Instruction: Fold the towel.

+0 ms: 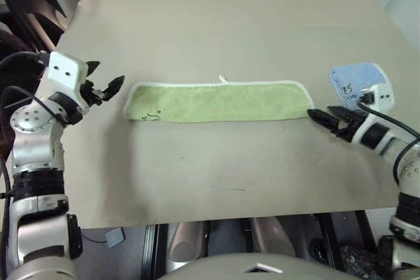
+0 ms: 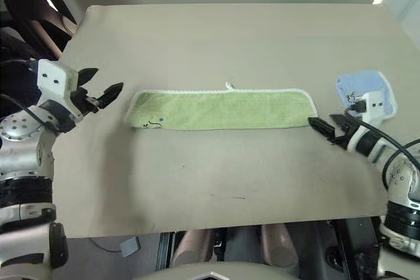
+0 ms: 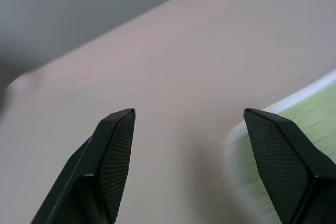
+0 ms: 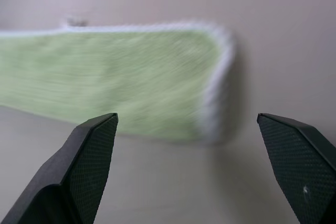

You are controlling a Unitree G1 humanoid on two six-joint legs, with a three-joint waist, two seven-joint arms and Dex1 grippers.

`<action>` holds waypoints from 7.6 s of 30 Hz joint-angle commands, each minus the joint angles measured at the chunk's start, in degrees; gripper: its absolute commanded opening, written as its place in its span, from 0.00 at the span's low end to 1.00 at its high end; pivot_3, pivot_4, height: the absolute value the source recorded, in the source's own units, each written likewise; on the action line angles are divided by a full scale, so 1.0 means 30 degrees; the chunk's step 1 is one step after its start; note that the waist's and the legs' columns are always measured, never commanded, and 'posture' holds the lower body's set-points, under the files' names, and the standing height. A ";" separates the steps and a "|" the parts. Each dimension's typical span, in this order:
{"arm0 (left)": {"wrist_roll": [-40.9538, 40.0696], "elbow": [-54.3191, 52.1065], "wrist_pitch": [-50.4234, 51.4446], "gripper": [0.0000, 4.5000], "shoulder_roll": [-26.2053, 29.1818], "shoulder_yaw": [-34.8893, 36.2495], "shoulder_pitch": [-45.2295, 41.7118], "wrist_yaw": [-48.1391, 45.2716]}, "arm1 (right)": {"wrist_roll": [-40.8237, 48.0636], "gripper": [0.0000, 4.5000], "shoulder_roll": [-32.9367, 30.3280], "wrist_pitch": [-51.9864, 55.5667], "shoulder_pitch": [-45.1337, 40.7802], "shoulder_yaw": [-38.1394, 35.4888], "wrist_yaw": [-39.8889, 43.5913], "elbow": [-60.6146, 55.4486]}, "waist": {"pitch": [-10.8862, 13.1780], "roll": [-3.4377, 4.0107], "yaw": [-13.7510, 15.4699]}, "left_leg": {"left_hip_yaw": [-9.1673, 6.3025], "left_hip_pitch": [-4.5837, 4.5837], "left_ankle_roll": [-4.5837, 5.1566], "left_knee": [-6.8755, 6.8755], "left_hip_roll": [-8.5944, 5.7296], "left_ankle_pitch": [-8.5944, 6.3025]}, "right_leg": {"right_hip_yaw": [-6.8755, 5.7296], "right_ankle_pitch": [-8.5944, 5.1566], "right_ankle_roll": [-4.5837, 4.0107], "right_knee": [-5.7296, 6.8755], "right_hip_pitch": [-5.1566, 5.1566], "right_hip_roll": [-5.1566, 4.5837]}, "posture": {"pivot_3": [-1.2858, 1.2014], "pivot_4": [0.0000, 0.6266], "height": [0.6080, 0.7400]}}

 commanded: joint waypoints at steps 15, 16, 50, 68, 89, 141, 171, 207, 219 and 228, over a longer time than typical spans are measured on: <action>-0.0962 -0.6065 0.1448 0.79 -0.0929 -0.4516 0.1236 -0.4665 | 0.1033 1.00 1.0353 0.8189 -0.6881 -1.0782 -1.2277 0.0733 | -0.0038 -0.0061 -0.0176 | -0.0025 -0.0027 -0.0022 -0.0008 -0.0001 -0.0049 | -0.0001 0.0083 -0.0243 0.0077 -0.0112 -0.0001 | 0.52 0.24 0.97; -0.1014 -0.6274 0.1595 0.79 -0.0940 -0.4588 0.1310 -0.4765 | 0.0896 1.00 1.0471 0.8189 -0.7200 -1.1097 -1.2558 0.0873 | -0.0038 -0.0061 -0.0184 | -0.0028 -0.0026 -0.0021 -0.0002 -0.0001 -0.0048 | 0.0002 0.0093 -0.0249 0.0075 -0.0111 0.0000 | 0.52 0.24 0.97; -0.0150 -0.6957 0.1841 0.79 -0.1905 -0.5688 0.1525 -0.4433 | -0.0196 0.02 0.0258 0.1483 -0.5759 0.1971 -0.5783 -0.1624 | -0.0004 0.0014 0.0089 | -0.0007 -0.0182 -0.0022 -0.0007 0.0000 -0.0066 | -0.0009 0.0086 -0.0087 0.0135 -0.0279 -0.0020 | 0.52 0.24 0.97; -0.0390 -0.8267 0.2227 0.79 -0.2137 -0.5092 0.2709 -0.3234 | -0.5012 0.20 0.0446 -0.5990 -0.6543 1.3147 -0.1009 0.1003 | -0.0006 0.0011 0.0093 | -0.0017 -0.0165 -0.0002 0.0010 0.0017 -0.0049 | -0.0024 0.0081 -0.0142 0.0031 -0.0197 -0.0022 | 0.52 0.24 0.97; -0.7403 -1.2423 1.1089 0.79 -0.6041 -0.0796 0.6422 0.3979 | -0.6533 0.23 0.1735 -1.0525 -0.6603 1.0935 -0.0813 0.5717 | -0.0009 0.0005 0.0000 | -0.0013 -0.0016 -0.0019 -0.0029 0.0022 -0.0038 | -0.0023 0.0089 -0.0169 0.0008 -0.0062 -0.0018 | 0.52 0.24 0.97; -1.9438 -0.6429 1.3032 0.01 -1.2119 0.5115 0.2182 2.1014 | -0.3219 0.00 -0.0215 -0.8639 -0.1661 0.8208 0.1424 -0.2821 | 0.0043 0.0007 0.0119 | -0.0074 0.0578 -0.0227 -0.0252 -0.0049 -0.0099 | 0.0017 -0.0335 0.0109 -0.0131 0.0592 0.0044 | 0.52 0.24 0.97; -0.4894 -0.8513 1.1335 0.01 -0.5920 -1.1760 -0.2565 0.5887 | -0.3945 0.00 -0.0765 -0.9147 -0.0512 0.6580 -0.0549 -0.1534 | 0.0097 -0.0101 0.0371 | -0.0071 0.0263 -0.0286 -0.0041 0.0034 -0.0298 | 0.0037 -0.0331 0.0040 -0.0041 0.0278 0.0104 | 0.52 0.24 0.97; -0.0656 -0.5726 0.8127 0.01 -0.7136 -0.7273 -0.1729 0.4683 | -0.5066 0.00 0.3985 -1.0094 -0.4444 1.1339 -0.0908 0.1719 | 0.0090 -0.0092 0.0357 | -0.0091 0.0258 -0.0022 -0.0004 0.0025 -0.0349 | 0.0007 -0.0279 -0.0050 -0.0026 0.0294 0.0055 | 0.52 0.24 0.97; 0.0967 -0.3696 0.8306 0.01 -0.8264 -0.7400 -0.0827 0.5202 | -0.7329 0.00 0.4331 -1.1405 -0.3320 1.2012 -0.1375 0.5328 | 0.0017 -0.0044 0.0304 | -0.0076 0.0362 -0.0033 -0.0024 0.0017 -0.0345 | -0.0030 -0.0242 -0.0110 -0.0021 0.0364 0.0008 | 0.52 0.24 0.97; -0.6714 -0.5345 1.2567 0.09 -0.9378 0.1036 -0.1453 0.7344 | -0.4490 0.00 0.2504 -0.9997 -0.2468 0.9004 -0.0213 -0.1031 | 0.0042 -0.0060 0.0243 | -0.0032 0.0260 -0.0055 -0.0042 0.0021 -0.0274 | -0.0025 -0.0207 -0.0109 -0.0028 0.0285 0.0017 | 0.52 0.24 0.97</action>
